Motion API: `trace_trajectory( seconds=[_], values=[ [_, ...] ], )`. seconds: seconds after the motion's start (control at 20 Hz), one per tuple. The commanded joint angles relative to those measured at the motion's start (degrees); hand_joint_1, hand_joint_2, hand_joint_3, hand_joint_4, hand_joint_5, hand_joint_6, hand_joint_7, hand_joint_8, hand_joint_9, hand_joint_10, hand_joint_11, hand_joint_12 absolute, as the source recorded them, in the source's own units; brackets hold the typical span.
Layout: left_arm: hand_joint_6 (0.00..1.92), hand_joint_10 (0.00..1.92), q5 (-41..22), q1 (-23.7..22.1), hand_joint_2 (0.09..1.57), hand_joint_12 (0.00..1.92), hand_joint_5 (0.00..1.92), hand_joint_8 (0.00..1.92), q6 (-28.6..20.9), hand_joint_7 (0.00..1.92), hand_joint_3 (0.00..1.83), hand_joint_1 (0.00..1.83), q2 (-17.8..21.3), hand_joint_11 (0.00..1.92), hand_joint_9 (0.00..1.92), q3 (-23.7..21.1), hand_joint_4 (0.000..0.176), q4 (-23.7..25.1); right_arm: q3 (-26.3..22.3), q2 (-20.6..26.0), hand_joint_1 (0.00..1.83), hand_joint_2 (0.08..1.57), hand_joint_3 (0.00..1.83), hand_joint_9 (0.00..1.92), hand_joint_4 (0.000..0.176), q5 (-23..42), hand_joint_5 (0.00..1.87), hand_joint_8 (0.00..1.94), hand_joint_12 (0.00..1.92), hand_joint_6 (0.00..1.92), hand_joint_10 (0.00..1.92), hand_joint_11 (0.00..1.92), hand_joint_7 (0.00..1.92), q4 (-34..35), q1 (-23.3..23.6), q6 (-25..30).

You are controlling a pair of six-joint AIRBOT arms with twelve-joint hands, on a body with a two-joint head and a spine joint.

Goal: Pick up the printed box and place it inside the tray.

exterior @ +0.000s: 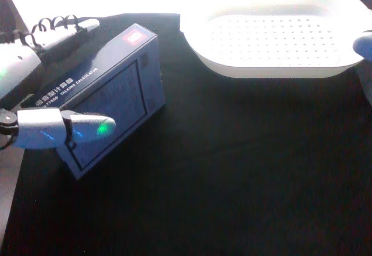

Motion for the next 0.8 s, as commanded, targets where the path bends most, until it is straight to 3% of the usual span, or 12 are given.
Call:
trace_trajectory(
  seconds=[0.0, 0.1, 0.2, 0.3, 0.35, 0.4, 0.5, 0.55, 0.6, 0.65, 0.7, 0.75],
  values=[
    [0.01, 0.00, -7.8, 0.0, 0.90, 0.00, 0.16, 0.00, -0.4, 0.18, 0.01, 0.39, 0.0, 0.26, 0.18, 0.2, 0.005, 0.1, 0.1, 0.4, 0.55, 0.89, 0.00, 0.14, 0.030, 7.5, 0.23, 0.00, 0.07, 0.00, 0.00, 0.04, 0.23, 0.7, 0.2, 0.3],
    [0.01, 0.00, -8.0, 0.6, 0.92, 0.00, 0.17, 0.00, -1.0, 0.18, 0.01, 0.38, -0.2, 0.25, 0.18, 0.2, 0.000, 0.0, 0.0, 0.4, 0.56, 0.88, 0.00, 0.12, 0.032, 7.7, 0.24, 0.00, 0.07, 0.00, 0.00, 0.03, 0.22, 0.6, 0.2, 0.3],
    [0.00, 0.00, -7.8, 0.8, 0.91, 0.00, 0.17, 0.00, -1.1, 0.19, 0.00, 0.40, -0.2, 0.25, 0.19, 0.2, 0.000, 0.0, 0.0, 0.4, 0.57, 0.88, 0.00, 0.14, 0.019, 7.8, 0.24, 0.00, 0.08, 0.00, 0.00, 0.03, 0.23, 0.6, 0.2, 0.3],
    [0.01, 0.01, -7.2, 0.8, 0.91, 0.01, 0.31, 0.01, -1.1, 0.33, 0.00, 0.45, -0.2, 0.30, 0.26, 0.2, 0.000, 0.1, 0.0, 0.3, 0.57, 0.89, 0.00, 0.20, 0.019, 7.9, 0.26, 0.00, 0.36, 0.00, 0.00, 0.00, 0.26, 0.5, 0.2, 0.4],
    [0.02, 0.02, -7.0, 0.8, 0.93, 0.03, 0.51, 0.01, -1.1, 0.46, 0.00, 0.62, -0.2, 0.39, 0.39, 0.2, 0.019, 0.2, 0.0, 0.3, 0.59, 0.91, 0.00, 0.22, 0.015, 7.9, 0.27, 0.00, 0.46, 0.00, 0.00, 0.00, 0.27, 0.4, 0.2, 0.4],
    [0.02, 0.03, -6.9, 0.8, 0.93, 0.07, 0.69, 0.01, -1.1, 0.62, 0.00, 0.89, -0.2, 0.61, 0.61, 0.2, 0.000, 0.3, 0.0, 0.3, 0.57, 0.92, 0.00, 0.22, 0.012, 7.9, 0.27, 0.00, 0.44, 0.00, 0.00, 0.00, 0.27, 0.4, 0.2, 0.4],
    [0.02, 0.02, -6.8, 0.8, 0.89, 0.08, 0.93, 0.01, -1.1, 0.84, 0.00, 1.16, -0.2, 0.90, 0.87, 0.2, 0.000, 0.4, 0.0, 0.3, 0.56, 0.94, 0.01, 0.23, 0.005, 7.9, 0.28, 0.00, 0.49, 0.00, 0.00, 0.00, 0.28, 0.4, 0.2, 0.4],
    [0.77, 0.06, -6.7, 0.8, 1.00, 0.12, 1.01, 0.02, -1.1, 1.34, 0.00, 1.25, -0.2, 1.07, 1.08, 0.2, 0.000, 0.4, 0.0, 0.3, 0.56, 0.94, 0.00, 0.23, 0.006, 7.9, 0.29, 0.00, 0.45, 0.00, 0.00, 0.00, 0.29, 0.4, 0.2, 0.4],
    [0.93, 0.37, -6.7, 0.8, 1.01, 0.09, 0.99, 0.06, -1.1, 1.42, 0.00, 1.37, -0.3, 1.19, 1.24, 0.3, 0.000, 0.4, 0.0, 0.3, 0.57, 0.93, 0.00, 0.22, 0.009, 7.9, 0.30, 0.00, 0.39, 0.00, 0.00, 0.00, 0.28, 0.3, 0.2, 0.4],
    [0.98, 0.12, -6.6, 0.8, 1.02, 1.01, 0.93, 0.32, -1.1, 1.26, 0.00, 1.48, -0.3, 1.04, 1.42, 0.3, 0.000, 0.4, 0.0, 0.2, 0.57, 0.92, 0.00, 0.23, 0.012, 7.9, 0.31, 0.00, 0.42, 0.00, 0.00, 0.00, 0.28, 0.3, 0.2, 0.4],
    [0.89, 0.16, -6.4, 0.8, 1.01, 0.60, 0.98, 0.18, -1.1, 1.34, 0.00, 1.43, -0.4, 1.25, 1.49, 0.3, 0.000, 0.7, 0.0, 0.2, 0.57, 0.92, 0.00, 0.22, 0.008, 7.9, 0.31, 0.00, 0.42, 0.00, 0.00, 0.00, 0.27, 0.3, 0.2, 0.4],
    [0.91, 0.51, -6.1, 0.8, 1.02, 0.15, 0.95, 0.39, -1.0, 1.24, 0.00, 1.41, -0.7, 1.42, 1.35, 0.5, 0.000, 0.7, 0.0, 0.2, 0.56, 0.94, 0.00, 0.22, 0.003, 7.9, 0.31, 0.00, 0.42, 0.00, 0.00, 0.00, 0.26, 0.2, 0.2, 0.4]
  ],
)
